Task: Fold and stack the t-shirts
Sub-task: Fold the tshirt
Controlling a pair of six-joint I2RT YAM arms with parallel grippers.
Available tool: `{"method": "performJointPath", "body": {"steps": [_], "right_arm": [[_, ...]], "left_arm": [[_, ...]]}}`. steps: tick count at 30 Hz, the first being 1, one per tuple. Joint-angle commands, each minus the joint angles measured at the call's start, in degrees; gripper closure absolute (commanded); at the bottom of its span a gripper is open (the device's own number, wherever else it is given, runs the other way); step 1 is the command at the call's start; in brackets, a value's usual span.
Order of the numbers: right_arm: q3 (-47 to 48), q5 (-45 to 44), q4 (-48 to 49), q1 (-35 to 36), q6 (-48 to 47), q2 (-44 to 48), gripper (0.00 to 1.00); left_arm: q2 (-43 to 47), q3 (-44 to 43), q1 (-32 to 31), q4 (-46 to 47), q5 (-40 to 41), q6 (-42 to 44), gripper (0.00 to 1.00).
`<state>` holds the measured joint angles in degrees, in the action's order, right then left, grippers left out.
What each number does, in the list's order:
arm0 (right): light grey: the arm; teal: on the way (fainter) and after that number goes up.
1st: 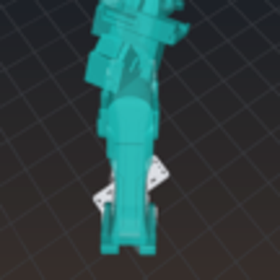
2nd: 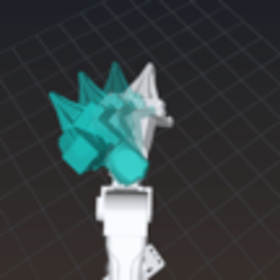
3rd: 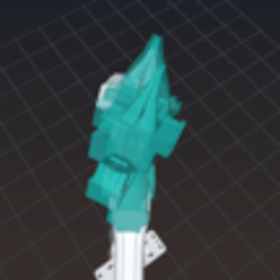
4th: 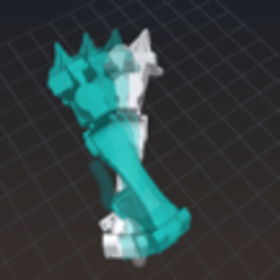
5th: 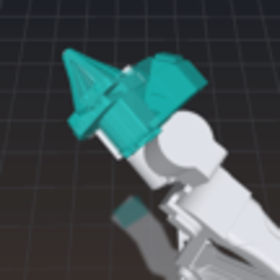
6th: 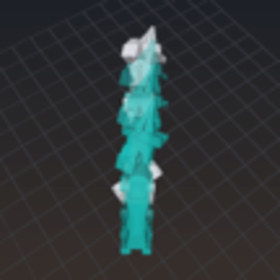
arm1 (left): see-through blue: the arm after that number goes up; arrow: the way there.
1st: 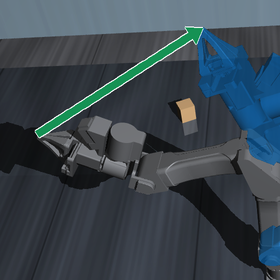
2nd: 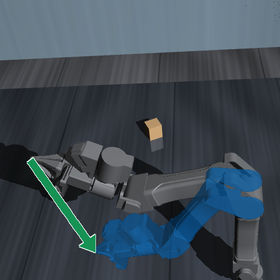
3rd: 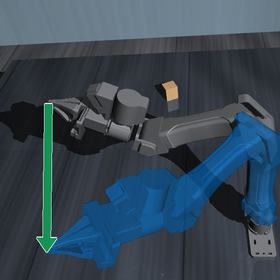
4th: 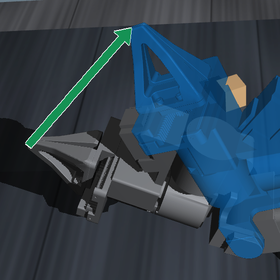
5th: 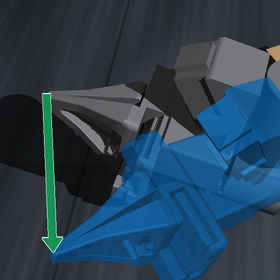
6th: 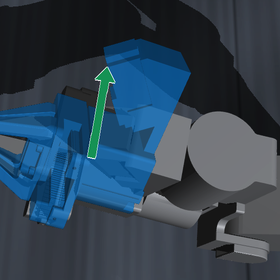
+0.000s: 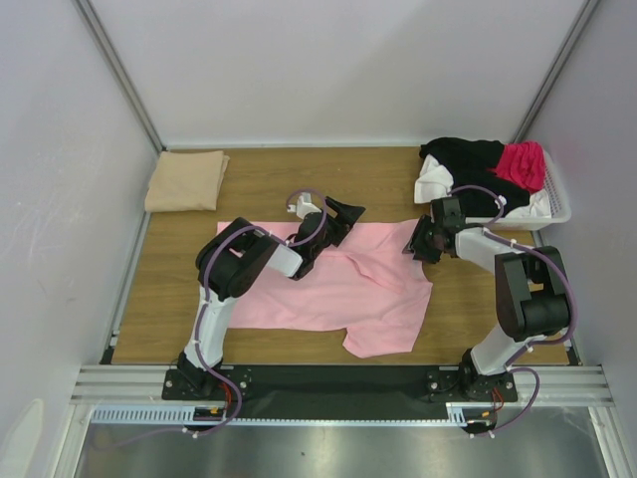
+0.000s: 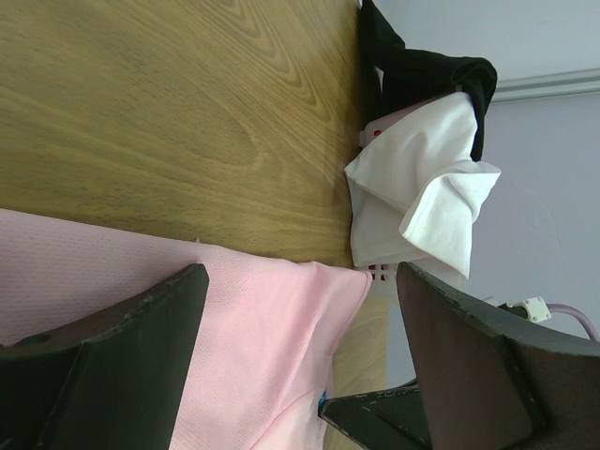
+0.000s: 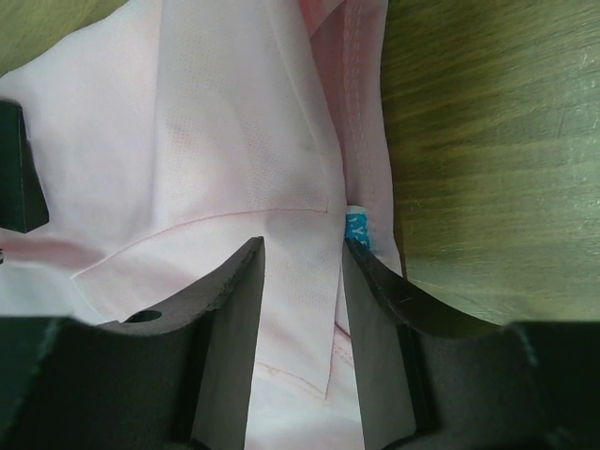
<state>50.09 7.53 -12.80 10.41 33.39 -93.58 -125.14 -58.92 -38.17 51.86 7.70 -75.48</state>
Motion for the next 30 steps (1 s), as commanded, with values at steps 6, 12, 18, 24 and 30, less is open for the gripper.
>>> {"method": "performJointPath", "body": {"steps": [6, 12, 18, 24, 30], "right_arm": [[-0.7, -0.7, -1.7, 1.2, -0.4, -2.8, 0.65], [0.3, -1.9, -3.6, 1.5, -1.4, -2.8, 0.95], [1.0, -4.0, -7.9, 1.5, -2.7, -0.4, 1.00], [0.3, -6.0, -12.2, 1.5, -3.5, 1.6, 1.00], [-0.9, -6.5, -14.6, 1.3, -3.6, 2.4, 1.00]], "left_arm": [[-1.6, 2.0, -0.4, -3.0, 1.5, 0.4, 0.12], [-1.5, 2.0, -0.4, -3.3, 1.6, 0.4, 0.11], [-1.4, 2.0, -0.3, -3.6, 2.0, 0.4, 0.12], [-1.3, 2.0, -0.1, -3.7, 2.2, 0.4, 0.11], [-1.5, 2.1, 0.0, -3.3, 2.1, 0.3, 0.12]]}}
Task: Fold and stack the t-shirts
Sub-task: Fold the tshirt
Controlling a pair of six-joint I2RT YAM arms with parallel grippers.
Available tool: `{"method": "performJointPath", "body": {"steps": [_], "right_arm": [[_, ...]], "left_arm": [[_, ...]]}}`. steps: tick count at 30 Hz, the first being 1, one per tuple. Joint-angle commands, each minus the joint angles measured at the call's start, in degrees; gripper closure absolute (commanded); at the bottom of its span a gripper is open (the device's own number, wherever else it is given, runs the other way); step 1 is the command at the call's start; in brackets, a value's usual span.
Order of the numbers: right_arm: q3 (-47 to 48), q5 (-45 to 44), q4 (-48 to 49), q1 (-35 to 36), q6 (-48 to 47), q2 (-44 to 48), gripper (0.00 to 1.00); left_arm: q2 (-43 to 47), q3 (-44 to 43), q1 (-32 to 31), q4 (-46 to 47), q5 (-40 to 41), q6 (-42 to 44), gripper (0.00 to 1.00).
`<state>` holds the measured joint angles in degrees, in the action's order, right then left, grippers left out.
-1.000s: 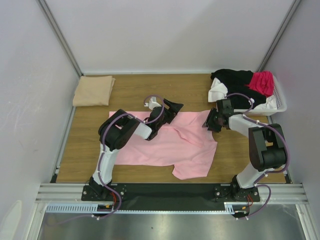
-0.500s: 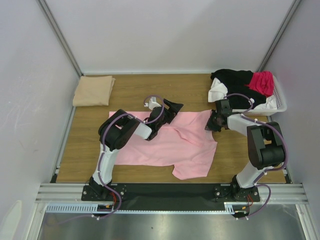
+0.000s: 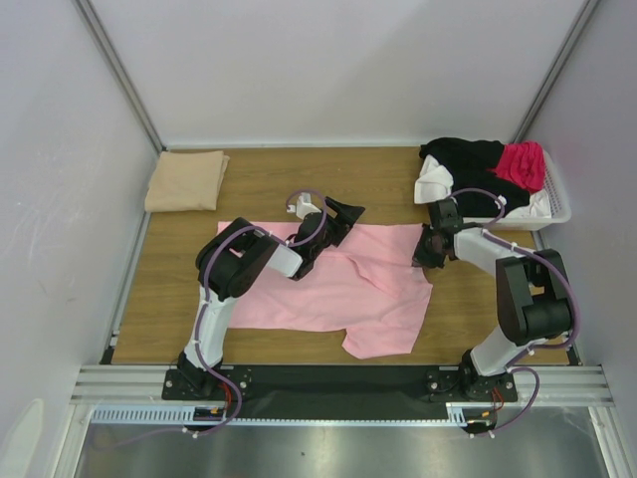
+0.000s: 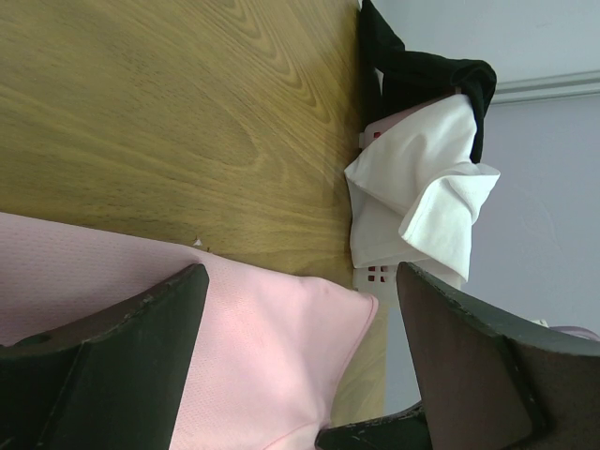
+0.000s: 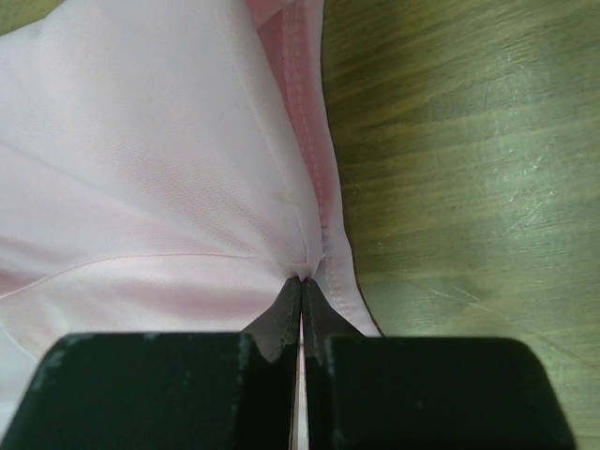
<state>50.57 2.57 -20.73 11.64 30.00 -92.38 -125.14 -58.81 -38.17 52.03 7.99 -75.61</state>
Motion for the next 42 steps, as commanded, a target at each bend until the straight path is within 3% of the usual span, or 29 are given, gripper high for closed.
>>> {"method": "performJointPath", "body": {"steps": [1, 4, 7, 10, 14, 21, 25, 28, 32, 35, 40, 42], "right_arm": [[-1.5, -1.3, -6.6, 0.1, -0.2, 1.2, 1.00], [-0.9, -0.5, -6.6, 0.0, -0.4, 1.3, 0.91], [2.6, 0.9, -7.6, -0.1, -0.9, 1.7, 0.68], [8.7, 3.7, -8.2, -0.1, -1.7, 2.6, 0.61], [16.0, 8.2, -5.8, 0.6, -3.0, 2.8, 0.59], [16.1, 16.7, 9.1, 0.8, -0.8, -3.2, 0.60], [16.7, 18.6, 14.0, 1.5, 0.7, -6.2, 0.60], [18.2, 19.8, 16.9, 3.2, -0.1, -7.9, 0.58], [21.8, 28.2, 21.6, 6.5, -1.0, -13.6, 0.53], [24.5, 32.2, 26.2, 9.5, -0.7, -18.4, 0.53], [30.4, 34.0, 27.6, 13.0, 2.2, -28.3, 0.56], [30.4, 34.3, 29.6, 13.3, 3.2, -30.9, 0.56]], "left_arm": [[-1.6, 2.0, 0.0, -3.3, 1.8, 0.6, 0.11], [-1.6, 1.9, 0.1, -2.9, 1.2, 1.0, 0.12], [-1.3, 1.3, 0.1, -1.9, 0.2, 3.1, 0.12], [-0.8, 0.0, 0.1, -1.6, -1.8, 6.3, 0.12], [0.8, -1.0, 0.0, 0.5, -5.1, 10.9, 0.11], [11.7, -0.2, 0.9, -3.1, -7.5, 20.9, 0.11], [24.2, 4.0, 5.1, -10.8, -7.6, 24.1, 0.11], [33.3, 6.1, 8.6, -26.6, -4.9, 27.6, 0.10], [42.2, 7.0, 13.6, -42.0, 1.2, 33.6, 0.08], [44.4, 7.3, 19.8, -50.9, 1.8, 35.1, 0.07], [41.3, 7.4, 28.6, -53.3, -7.3, 38.3, 0.08], [39.2, 6.0, 29.4, -54.1, -7.9, 40.0, 0.08]]}}
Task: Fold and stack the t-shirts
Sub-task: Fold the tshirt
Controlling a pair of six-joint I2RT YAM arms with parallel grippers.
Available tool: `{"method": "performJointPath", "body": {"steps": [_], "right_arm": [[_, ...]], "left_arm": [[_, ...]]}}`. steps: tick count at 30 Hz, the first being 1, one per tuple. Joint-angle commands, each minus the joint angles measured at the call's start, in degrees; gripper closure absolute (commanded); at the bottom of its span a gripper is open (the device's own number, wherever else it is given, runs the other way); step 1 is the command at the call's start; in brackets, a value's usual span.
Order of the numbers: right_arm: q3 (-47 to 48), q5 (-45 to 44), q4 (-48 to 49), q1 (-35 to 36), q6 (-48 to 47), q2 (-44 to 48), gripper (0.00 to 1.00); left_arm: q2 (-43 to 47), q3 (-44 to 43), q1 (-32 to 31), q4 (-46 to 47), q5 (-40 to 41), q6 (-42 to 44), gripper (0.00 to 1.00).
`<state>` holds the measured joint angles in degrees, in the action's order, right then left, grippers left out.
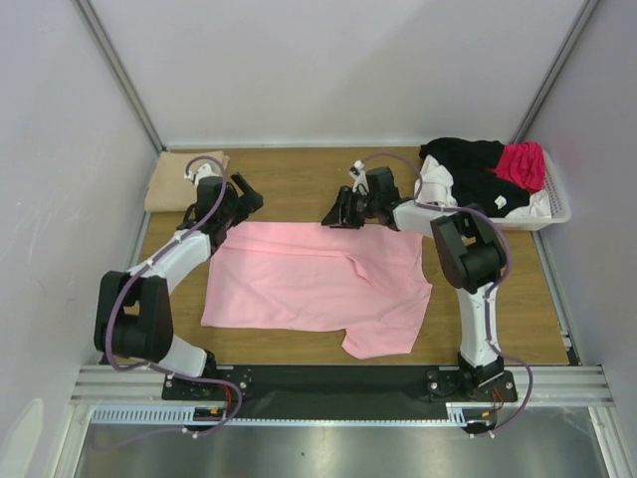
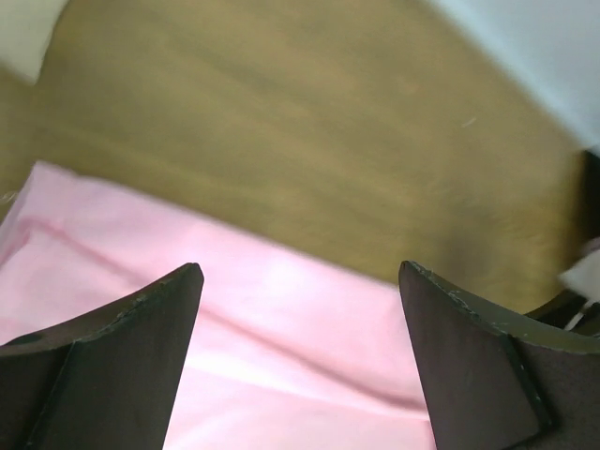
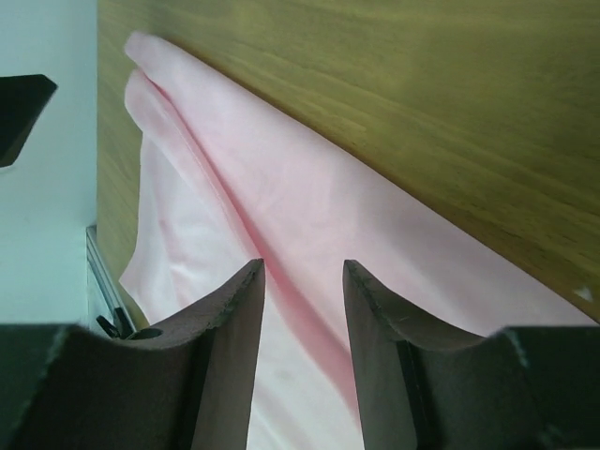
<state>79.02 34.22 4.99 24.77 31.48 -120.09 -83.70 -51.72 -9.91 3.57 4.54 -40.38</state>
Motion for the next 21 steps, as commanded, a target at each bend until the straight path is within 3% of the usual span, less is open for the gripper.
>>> {"method": "performJointPath", "body": {"steps": [1, 8, 21], "right_arm": [[1.2, 3.3, 5.0, 0.3, 3.8, -3.8, 0.55], [-0.3, 7.9, 16.3, 0.6, 8.7, -8.1, 0.53], [-2.9, 0.5, 12.0, 0.8, 7.2, -9.2, 0.52]], "left_arm": [[-2.8, -1.4, 1.3, -5.2, -6.6, 5.5, 0.08], [-6.4, -0.6, 1.8, 0.6, -14.5, 9.0, 0.09], [-14.8, 0.7, 1.8, 6.3, -20.5, 5.1, 0.11]]}}
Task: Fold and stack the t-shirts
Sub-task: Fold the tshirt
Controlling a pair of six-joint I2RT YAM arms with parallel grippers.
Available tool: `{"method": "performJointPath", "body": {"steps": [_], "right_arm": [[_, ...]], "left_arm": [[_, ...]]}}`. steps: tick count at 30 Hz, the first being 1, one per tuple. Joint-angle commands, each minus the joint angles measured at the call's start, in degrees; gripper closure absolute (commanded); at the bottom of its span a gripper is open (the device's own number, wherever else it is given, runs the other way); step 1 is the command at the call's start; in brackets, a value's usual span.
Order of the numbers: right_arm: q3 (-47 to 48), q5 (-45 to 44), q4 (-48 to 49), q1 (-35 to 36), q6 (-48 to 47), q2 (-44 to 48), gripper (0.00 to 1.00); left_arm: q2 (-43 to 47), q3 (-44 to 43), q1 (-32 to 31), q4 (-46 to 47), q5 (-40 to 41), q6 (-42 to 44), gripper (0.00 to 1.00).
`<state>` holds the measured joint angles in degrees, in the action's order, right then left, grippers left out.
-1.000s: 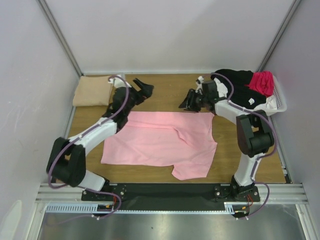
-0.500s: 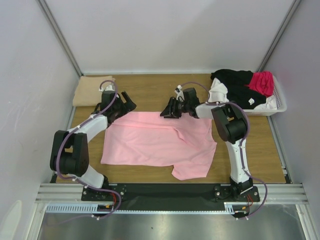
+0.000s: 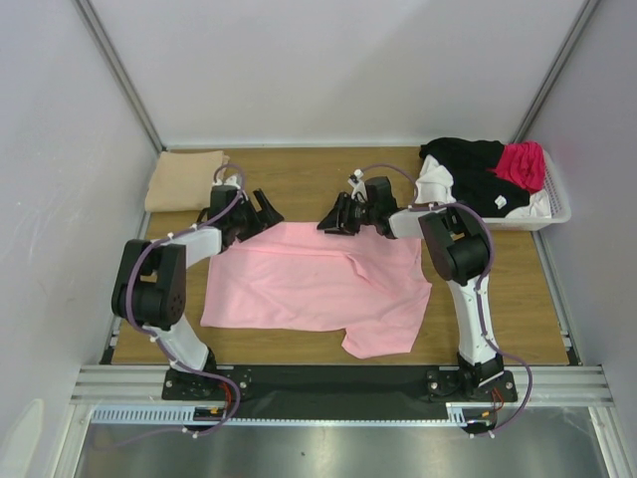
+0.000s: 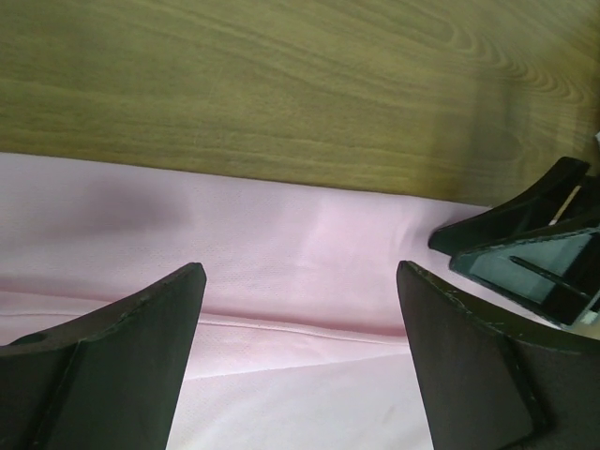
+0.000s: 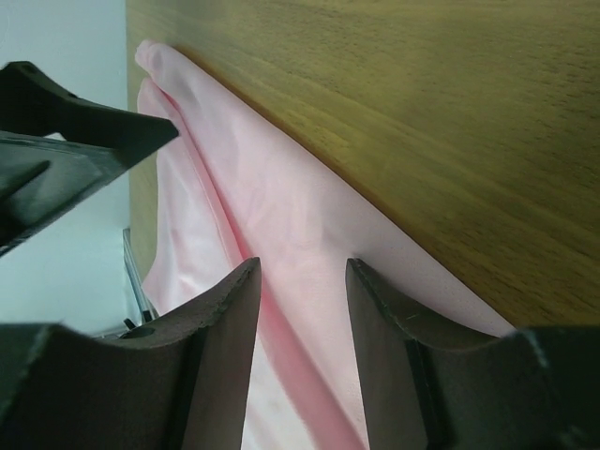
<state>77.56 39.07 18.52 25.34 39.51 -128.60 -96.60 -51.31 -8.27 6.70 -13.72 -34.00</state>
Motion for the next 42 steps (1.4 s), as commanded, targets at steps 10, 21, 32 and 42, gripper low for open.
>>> {"method": "performJointPath", "body": {"steps": [10, 21, 32, 42], "right_arm": [[-2.1, -7.2, -5.9, 0.2, -0.8, 0.0, 0.52], [-3.9, -9.4, -7.3, 0.0, 0.5, -0.2, 0.53], [-3.9, -9.7, -7.7, -0.4, 0.2, 0.6, 0.53], [-4.2, -9.9, -8.1, -0.4, -0.4, 1.1, 0.53]], "left_arm": [[-1.3, 2.7, 0.3, -3.3, 1.9, -3.7, 0.12], [7.4, 1.1, 0.2, -20.5, 12.6, 6.4, 0.11], [14.4, -5.4, 0.2, -30.6, 18.6, 15.3, 0.10], [-0.6, -22.3, 0.2, -38.6, 30.9, 25.2, 0.08]]}}
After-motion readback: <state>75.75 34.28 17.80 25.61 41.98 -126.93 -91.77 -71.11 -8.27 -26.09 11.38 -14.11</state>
